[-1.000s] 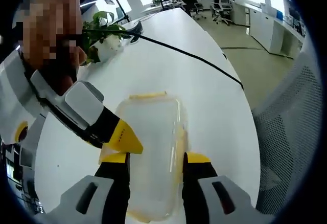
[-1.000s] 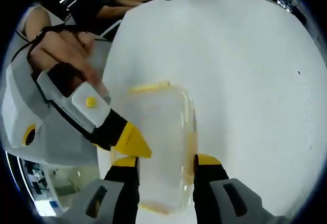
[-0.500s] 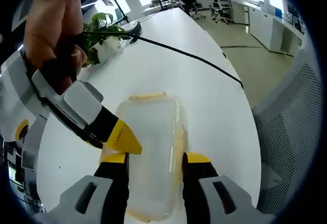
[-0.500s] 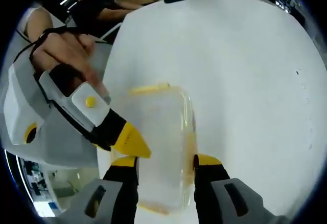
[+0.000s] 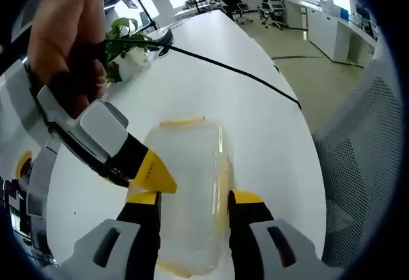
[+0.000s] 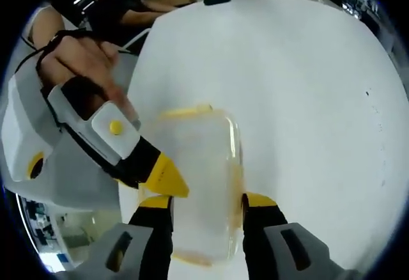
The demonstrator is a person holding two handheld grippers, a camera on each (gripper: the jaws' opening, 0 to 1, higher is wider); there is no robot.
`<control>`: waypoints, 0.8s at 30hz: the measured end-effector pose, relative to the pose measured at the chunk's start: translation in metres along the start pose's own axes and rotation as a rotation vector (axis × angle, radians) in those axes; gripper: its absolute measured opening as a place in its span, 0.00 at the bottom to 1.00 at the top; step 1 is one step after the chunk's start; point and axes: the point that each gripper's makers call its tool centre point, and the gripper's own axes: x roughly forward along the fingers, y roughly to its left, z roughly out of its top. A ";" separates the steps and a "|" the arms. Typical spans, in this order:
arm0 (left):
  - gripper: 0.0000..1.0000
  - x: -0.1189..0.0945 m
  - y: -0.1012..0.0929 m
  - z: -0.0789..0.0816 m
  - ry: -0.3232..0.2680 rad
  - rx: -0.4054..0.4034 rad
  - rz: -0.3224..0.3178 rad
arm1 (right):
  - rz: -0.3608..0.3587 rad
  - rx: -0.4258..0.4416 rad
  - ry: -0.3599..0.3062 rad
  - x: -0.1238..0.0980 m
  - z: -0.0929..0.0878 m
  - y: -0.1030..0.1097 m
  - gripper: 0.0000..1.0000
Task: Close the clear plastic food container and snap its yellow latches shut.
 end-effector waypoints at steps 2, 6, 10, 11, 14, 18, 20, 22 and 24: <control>0.42 -0.001 0.000 0.000 0.001 0.002 -0.006 | -0.016 0.010 -0.005 -0.002 -0.001 -0.003 0.42; 0.51 -0.002 -0.004 -0.001 0.001 -0.047 -0.040 | -0.052 -0.014 -0.007 -0.008 -0.003 -0.004 0.43; 0.53 -0.005 -0.003 -0.006 0.009 -0.045 -0.054 | -0.080 -0.007 -0.019 -0.013 -0.008 -0.005 0.47; 0.54 -0.007 -0.003 -0.008 0.010 -0.052 -0.059 | -0.087 -0.005 -0.019 -0.015 -0.009 -0.005 0.49; 0.59 -0.009 -0.003 -0.012 0.020 -0.046 -0.062 | -0.110 -0.008 -0.018 -0.017 -0.016 -0.005 0.52; 0.65 -0.013 0.001 -0.016 0.025 -0.048 -0.059 | -0.132 -0.003 -0.030 -0.020 -0.022 0.000 0.58; 0.67 -0.014 0.005 -0.016 0.020 -0.049 -0.051 | -0.147 -0.003 -0.042 -0.022 -0.022 0.001 0.63; 0.69 -0.015 0.009 -0.018 0.018 -0.048 -0.048 | -0.153 0.001 -0.060 -0.023 -0.021 0.003 0.65; 0.73 -0.016 0.010 -0.019 0.018 -0.052 -0.056 | -0.169 0.003 -0.067 -0.024 -0.022 0.004 0.67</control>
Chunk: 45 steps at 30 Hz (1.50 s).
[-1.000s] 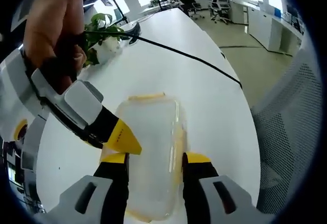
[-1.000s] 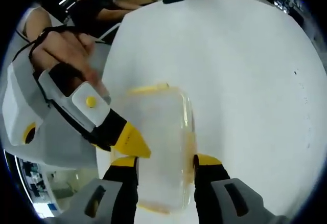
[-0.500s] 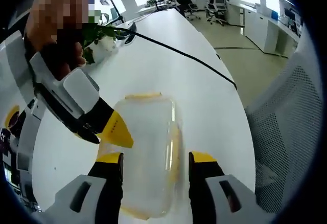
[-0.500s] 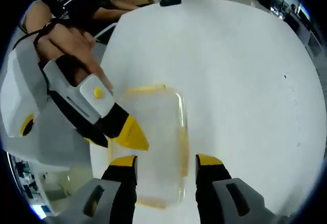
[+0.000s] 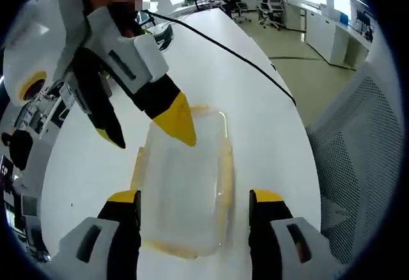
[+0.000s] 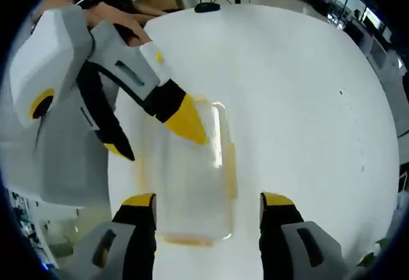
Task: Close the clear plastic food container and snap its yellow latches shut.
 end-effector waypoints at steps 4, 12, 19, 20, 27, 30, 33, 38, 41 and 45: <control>0.80 -0.002 0.004 -0.005 0.004 0.005 -0.007 | -0.017 -0.014 0.004 -0.002 -0.004 0.005 0.73; 0.94 -0.001 0.015 -0.015 0.014 -0.026 -0.026 | -0.049 -0.061 0.044 0.002 -0.025 0.015 0.83; 0.99 0.005 0.019 -0.028 0.070 0.008 -0.042 | -0.086 -0.076 0.049 0.003 -0.036 0.018 0.88; 0.99 0.005 0.019 -0.028 0.071 0.008 -0.043 | -0.091 -0.078 0.050 0.003 -0.037 0.019 0.89; 0.99 0.012 0.020 -0.031 0.091 0.029 -0.050 | -0.139 -0.102 0.064 0.008 -0.043 0.016 0.92; 0.99 0.015 0.018 -0.031 0.100 0.043 -0.054 | -0.158 -0.112 0.077 0.013 -0.046 0.014 0.94; 0.99 0.019 0.017 -0.031 0.105 0.052 -0.060 | -0.172 -0.115 0.077 0.016 -0.047 0.012 0.95; 0.99 0.025 0.013 -0.034 0.120 0.071 -0.073 | -0.187 -0.124 0.087 0.020 -0.048 0.009 0.96; 0.99 0.027 0.012 -0.036 0.127 0.080 -0.078 | -0.191 -0.131 0.090 0.024 -0.047 0.008 0.97; 0.99 0.029 0.012 -0.038 0.137 0.083 -0.082 | -0.189 -0.130 0.096 0.028 -0.049 0.007 0.97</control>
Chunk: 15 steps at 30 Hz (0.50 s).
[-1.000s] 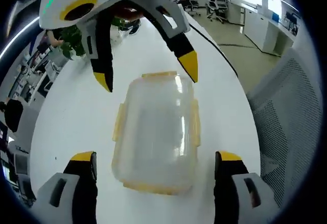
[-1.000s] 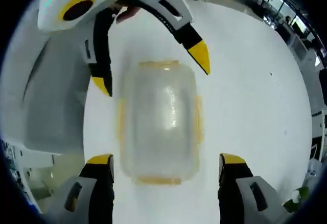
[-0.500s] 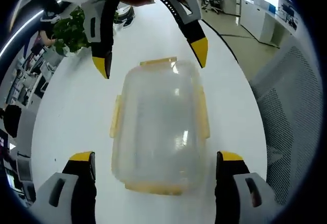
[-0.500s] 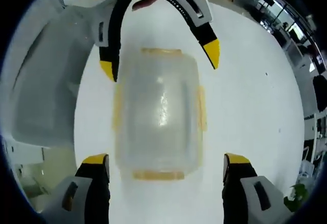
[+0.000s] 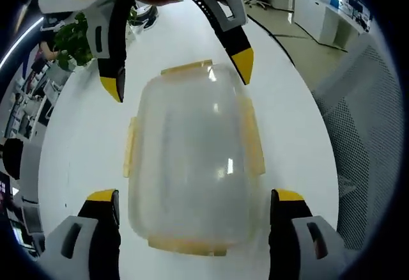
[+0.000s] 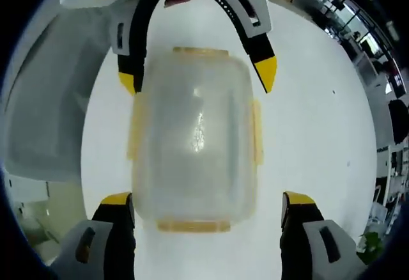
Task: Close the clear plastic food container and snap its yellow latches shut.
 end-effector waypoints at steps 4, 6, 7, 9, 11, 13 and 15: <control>0.99 0.002 -0.001 0.000 0.001 0.004 -0.002 | -0.002 0.004 0.000 0.002 0.000 0.000 0.97; 0.99 0.002 -0.001 0.001 0.000 0.006 -0.004 | -0.001 0.003 0.002 0.003 -0.001 0.000 0.95; 0.99 0.003 -0.002 0.001 0.001 0.007 -0.007 | 0.001 0.005 0.002 0.004 -0.001 0.000 0.94; 0.97 0.004 -0.003 0.000 0.007 0.010 -0.014 | 0.009 0.007 0.004 0.005 -0.002 0.002 0.93; 0.95 0.004 -0.004 -0.002 0.014 0.014 -0.018 | 0.015 0.004 0.005 0.005 -0.002 0.004 0.91; 0.94 0.004 -0.003 -0.002 0.017 0.025 -0.013 | 0.017 0.002 0.010 0.006 -0.003 0.005 0.88; 0.92 0.004 -0.002 -0.003 0.019 0.030 -0.012 | 0.026 0.000 0.013 0.008 -0.004 0.007 0.84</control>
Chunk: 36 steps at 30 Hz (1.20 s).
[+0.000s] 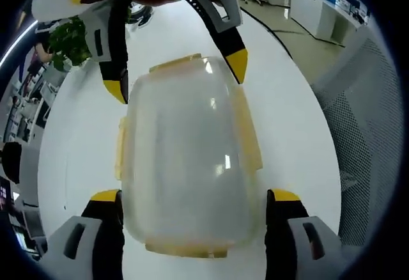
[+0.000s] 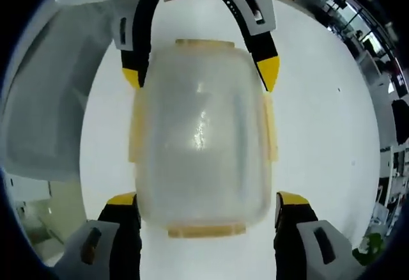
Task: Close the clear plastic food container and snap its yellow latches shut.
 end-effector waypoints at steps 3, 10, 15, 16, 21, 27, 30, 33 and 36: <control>0.89 0.001 0.002 -0.002 0.012 0.021 0.011 | 0.001 -0.003 0.002 0.001 0.000 0.001 0.83; 0.90 0.004 0.002 -0.004 0.025 0.039 0.014 | 0.009 -0.003 0.003 0.002 0.000 0.001 0.83; 0.91 0.006 0.003 -0.005 0.022 0.041 0.007 | 0.013 -0.006 0.007 0.002 0.000 0.001 0.83; 0.92 0.006 0.003 -0.005 0.023 0.042 0.005 | 0.015 -0.006 0.007 0.002 0.000 0.001 0.83; 0.92 0.007 0.002 -0.005 0.025 0.044 0.003 | 0.018 -0.005 0.003 0.002 0.000 0.001 0.83; 0.92 0.008 0.003 -0.006 0.024 0.048 -0.001 | 0.022 -0.009 0.009 0.003 0.000 0.000 0.83; 0.92 0.008 0.003 -0.006 0.025 0.051 0.000 | 0.024 -0.008 0.006 0.003 0.000 0.001 0.82; 0.92 0.008 0.003 -0.007 0.024 0.050 0.001 | 0.024 -0.008 0.009 0.003 0.000 0.000 0.82; 0.92 0.008 0.003 -0.007 0.023 0.050 0.002 | 0.025 -0.008 0.011 0.003 0.000 0.001 0.82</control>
